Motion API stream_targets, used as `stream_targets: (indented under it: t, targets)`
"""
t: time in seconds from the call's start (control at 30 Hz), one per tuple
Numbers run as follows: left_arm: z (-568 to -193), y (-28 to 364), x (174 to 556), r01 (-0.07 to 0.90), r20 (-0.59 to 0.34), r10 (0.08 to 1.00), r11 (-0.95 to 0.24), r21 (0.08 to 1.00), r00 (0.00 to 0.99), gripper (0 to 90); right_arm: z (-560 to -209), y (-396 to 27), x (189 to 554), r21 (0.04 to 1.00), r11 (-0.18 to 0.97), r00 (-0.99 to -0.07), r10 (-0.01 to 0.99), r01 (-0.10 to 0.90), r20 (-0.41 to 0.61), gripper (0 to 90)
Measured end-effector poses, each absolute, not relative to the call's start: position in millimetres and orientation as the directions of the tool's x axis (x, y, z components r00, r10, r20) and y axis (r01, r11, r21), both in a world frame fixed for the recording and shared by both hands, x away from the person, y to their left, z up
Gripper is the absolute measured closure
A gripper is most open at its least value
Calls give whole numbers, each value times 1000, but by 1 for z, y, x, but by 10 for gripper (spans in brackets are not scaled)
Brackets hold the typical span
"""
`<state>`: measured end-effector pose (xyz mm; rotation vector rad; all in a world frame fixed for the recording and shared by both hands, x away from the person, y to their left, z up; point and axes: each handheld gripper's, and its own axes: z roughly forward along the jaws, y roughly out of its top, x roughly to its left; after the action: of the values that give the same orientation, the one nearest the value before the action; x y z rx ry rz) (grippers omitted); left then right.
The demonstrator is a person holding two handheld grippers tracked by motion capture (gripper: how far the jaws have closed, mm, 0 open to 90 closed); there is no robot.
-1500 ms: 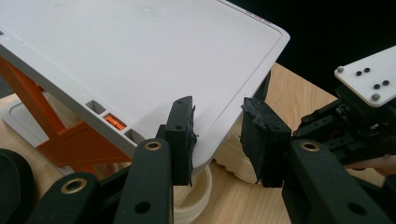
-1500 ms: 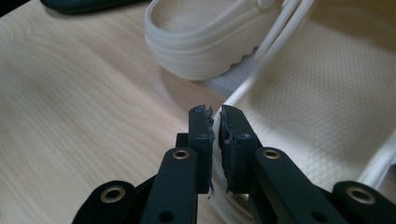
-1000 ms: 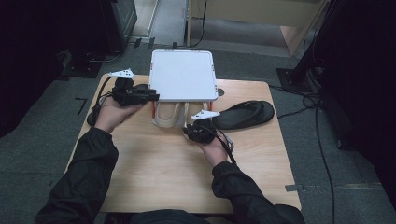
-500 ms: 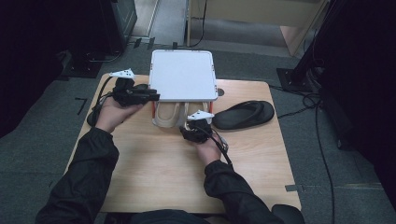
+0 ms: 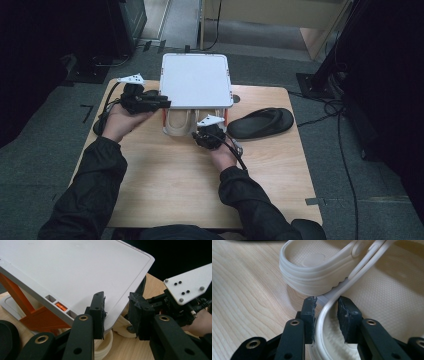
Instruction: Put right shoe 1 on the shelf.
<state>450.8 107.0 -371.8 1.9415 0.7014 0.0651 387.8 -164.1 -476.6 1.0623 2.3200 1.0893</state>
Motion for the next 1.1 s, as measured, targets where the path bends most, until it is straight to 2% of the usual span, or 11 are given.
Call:
stream_targets:
  t: [0.3, 0.4, 0.47, 0.6, 0.8, 1.1]
  targets:
    - [-372, 107, 451, 446, -263, 496, -298, 844, 828, 667, -471, -173, 381, 779, 369, -650, 757, 507, 64, 636]
    - [-372, 107, 451, 445, -260, 496, -301, 843, 829, 667, -463, -178, 368, 789, 363, -669, 739, 496, 80, 677]
    - [-372, 107, 451, 445, -259, 497, -301, 843, 828, 667, -458, -182, 358, 792, 377, -678, 733, 480, 62, 753]
    - [-372, 107, 451, 444, -256, 500, -304, 843, 827, 667, -459, -191, 339, 772, 412, -701, 711, 484, 60, 818]
    - [-372, 106, 451, 445, -256, 501, -304, 843, 827, 667, -476, -204, 337, 725, 442, -681, 731, 528, 51, 846]
    - [-372, 107, 451, 446, -258, 499, -303, 843, 827, 668, -479, -206, 358, 749, 390, -634, 772, 535, 50, 840]
